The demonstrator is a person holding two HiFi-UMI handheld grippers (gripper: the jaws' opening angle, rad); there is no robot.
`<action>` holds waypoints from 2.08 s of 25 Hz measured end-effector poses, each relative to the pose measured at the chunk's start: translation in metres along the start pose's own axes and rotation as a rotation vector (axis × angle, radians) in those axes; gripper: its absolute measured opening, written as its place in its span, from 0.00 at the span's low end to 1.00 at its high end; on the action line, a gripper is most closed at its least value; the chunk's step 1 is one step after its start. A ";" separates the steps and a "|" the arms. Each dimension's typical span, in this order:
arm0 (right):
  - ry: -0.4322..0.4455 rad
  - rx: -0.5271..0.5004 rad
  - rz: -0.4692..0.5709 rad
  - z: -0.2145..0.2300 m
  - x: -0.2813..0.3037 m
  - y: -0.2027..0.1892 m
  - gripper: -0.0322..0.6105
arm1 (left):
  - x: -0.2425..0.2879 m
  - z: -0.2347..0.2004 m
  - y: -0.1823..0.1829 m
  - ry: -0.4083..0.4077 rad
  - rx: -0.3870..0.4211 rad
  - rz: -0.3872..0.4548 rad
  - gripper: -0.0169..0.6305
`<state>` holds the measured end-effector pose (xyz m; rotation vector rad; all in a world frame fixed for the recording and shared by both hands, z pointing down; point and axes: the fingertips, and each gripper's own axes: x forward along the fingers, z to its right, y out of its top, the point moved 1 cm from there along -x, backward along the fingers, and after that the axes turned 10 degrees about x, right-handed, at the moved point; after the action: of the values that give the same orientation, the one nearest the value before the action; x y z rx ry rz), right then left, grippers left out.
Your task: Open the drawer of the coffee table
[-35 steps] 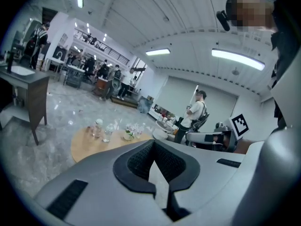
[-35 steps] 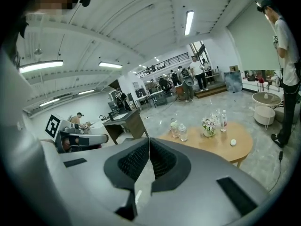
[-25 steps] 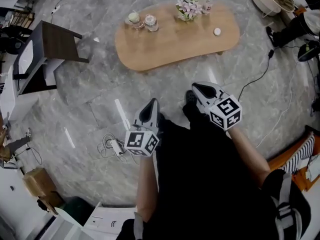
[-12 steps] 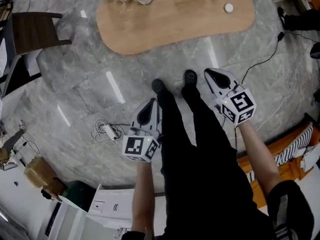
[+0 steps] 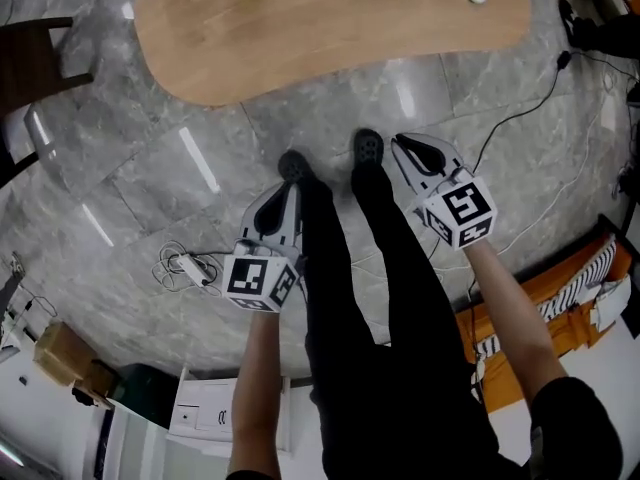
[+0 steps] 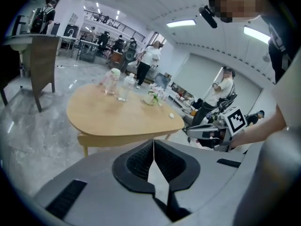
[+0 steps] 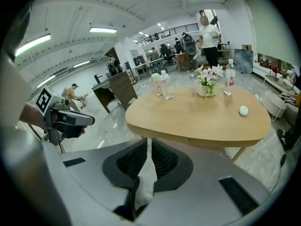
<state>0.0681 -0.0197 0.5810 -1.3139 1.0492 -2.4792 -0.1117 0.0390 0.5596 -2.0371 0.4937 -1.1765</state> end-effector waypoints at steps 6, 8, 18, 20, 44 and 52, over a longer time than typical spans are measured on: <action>-0.076 -0.008 -0.043 0.040 0.050 -0.039 0.07 | 0.030 -0.051 -0.064 0.039 -0.028 -0.097 0.05; -0.088 0.005 -0.053 0.051 0.067 -0.050 0.07 | 0.038 -0.072 -0.079 0.060 -0.019 -0.116 0.05; -0.136 -0.030 -0.085 0.103 0.143 -0.089 0.31 | 0.084 -0.156 -0.130 0.175 -0.028 -0.145 0.18; -0.145 -0.044 -0.079 0.112 0.155 -0.090 0.36 | 0.091 -0.171 -0.134 0.195 -0.032 -0.142 0.19; -0.236 -0.117 -0.076 0.170 0.241 -0.084 0.50 | 0.147 -0.275 -0.138 0.278 0.166 -0.197 0.60; -0.199 -0.193 -0.091 0.162 0.254 -0.068 0.50 | 0.156 -0.272 -0.128 0.258 0.214 -0.198 0.61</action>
<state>0.0517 -0.1602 0.8555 -1.6604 1.2289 -2.2944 -0.2692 -0.0816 0.8334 -1.7911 0.2772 -1.5531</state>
